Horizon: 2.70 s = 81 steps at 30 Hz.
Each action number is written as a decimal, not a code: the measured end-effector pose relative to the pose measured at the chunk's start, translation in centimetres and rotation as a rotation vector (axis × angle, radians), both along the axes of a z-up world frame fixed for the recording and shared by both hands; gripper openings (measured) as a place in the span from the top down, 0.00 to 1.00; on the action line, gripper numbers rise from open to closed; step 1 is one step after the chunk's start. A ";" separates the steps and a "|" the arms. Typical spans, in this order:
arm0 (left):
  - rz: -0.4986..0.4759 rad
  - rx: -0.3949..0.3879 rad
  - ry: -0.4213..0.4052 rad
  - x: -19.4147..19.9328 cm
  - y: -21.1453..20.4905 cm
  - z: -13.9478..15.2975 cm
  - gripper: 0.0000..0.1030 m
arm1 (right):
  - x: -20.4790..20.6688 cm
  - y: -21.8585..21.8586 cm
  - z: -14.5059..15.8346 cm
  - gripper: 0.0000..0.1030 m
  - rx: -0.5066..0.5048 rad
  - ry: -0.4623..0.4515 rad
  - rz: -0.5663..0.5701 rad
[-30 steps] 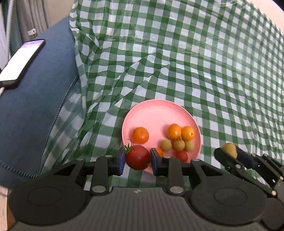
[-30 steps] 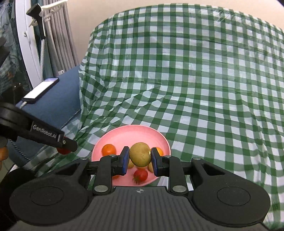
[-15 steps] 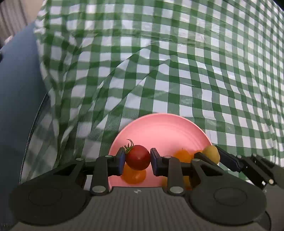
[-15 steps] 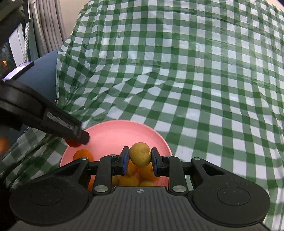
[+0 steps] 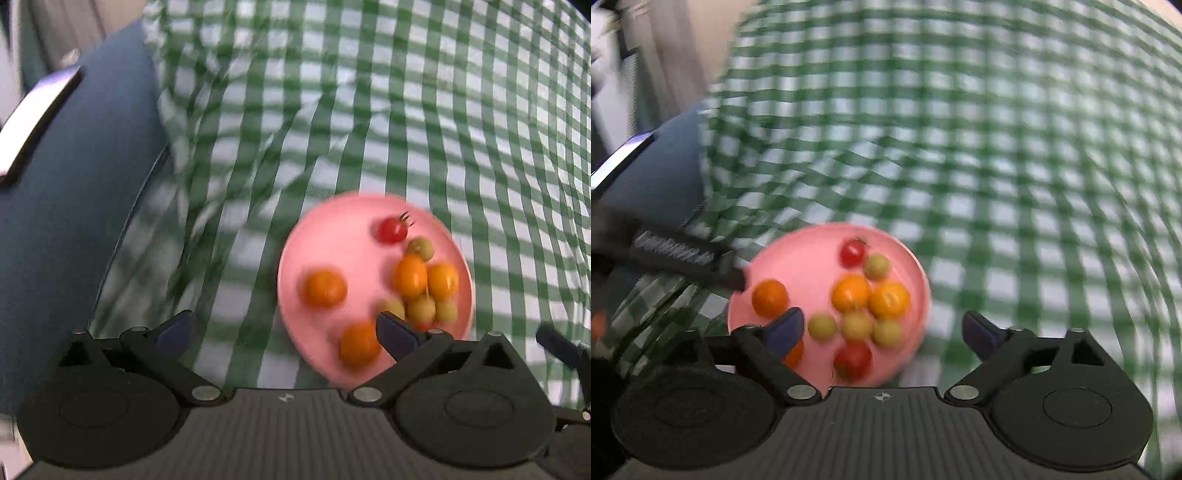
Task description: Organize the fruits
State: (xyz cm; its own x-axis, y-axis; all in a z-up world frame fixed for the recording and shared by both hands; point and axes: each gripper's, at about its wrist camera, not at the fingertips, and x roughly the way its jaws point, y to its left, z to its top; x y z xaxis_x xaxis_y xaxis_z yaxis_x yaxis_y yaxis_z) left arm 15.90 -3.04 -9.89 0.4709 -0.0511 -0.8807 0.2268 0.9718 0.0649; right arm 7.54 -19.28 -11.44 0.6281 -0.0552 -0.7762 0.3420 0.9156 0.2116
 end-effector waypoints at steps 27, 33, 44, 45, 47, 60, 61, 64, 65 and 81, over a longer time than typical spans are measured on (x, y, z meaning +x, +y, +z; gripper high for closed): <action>-0.030 0.036 -0.232 -14.8 2.8 6.4 0.00 | -12.3 3.3 8.2 0.01 -0.202 -0.126 -0.002; -0.034 0.050 -0.240 -15.7 3.4 6.9 0.00 | -13.2 4.1 9.1 0.01 -0.229 -0.165 -0.013; -0.031 0.087 -0.299 -16.7 3.7 7.0 0.00 | -13.3 4.9 9.6 0.01 -0.263 -0.181 -0.010; -0.028 0.098 -0.309 -16.7 3.7 7.0 0.00 | -13.3 4.9 9.5 0.01 -0.264 -0.178 -0.008; -0.029 0.124 -0.312 -16.7 3.6 6.8 0.00 | -13.1 5.0 9.5 0.01 -0.269 -0.177 -0.002; -0.021 0.089 -0.239 -16.2 3.9 6.2 0.00 | -13.2 4.9 9.6 0.01 -0.268 -0.185 0.000; -0.019 0.096 -0.242 -16.2 3.9 6.2 0.00 | -13.2 4.8 9.6 0.01 -0.267 -0.185 -0.001; -0.018 0.098 -0.243 -16.2 3.8 6.2 0.00 | -13.2 4.8 9.6 0.01 -0.265 -0.185 0.000; -0.018 0.100 -0.244 -16.2 3.8 6.2 0.00 | -13.2 4.8 9.6 0.01 -0.265 -0.184 0.000; -0.016 0.107 -0.247 -16.0 4.0 6.2 0.00 | -13.1 5.0 9.3 0.01 -0.260 -0.186 0.003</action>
State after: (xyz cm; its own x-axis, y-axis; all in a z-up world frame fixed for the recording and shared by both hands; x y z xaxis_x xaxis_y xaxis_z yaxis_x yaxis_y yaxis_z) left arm -0.12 0.91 -3.69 0.6721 0.0274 -0.7400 0.2062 0.9529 0.2226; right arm -5.57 -14.26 -2.14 0.7584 -0.2347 -0.6080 0.3164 0.9482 0.0287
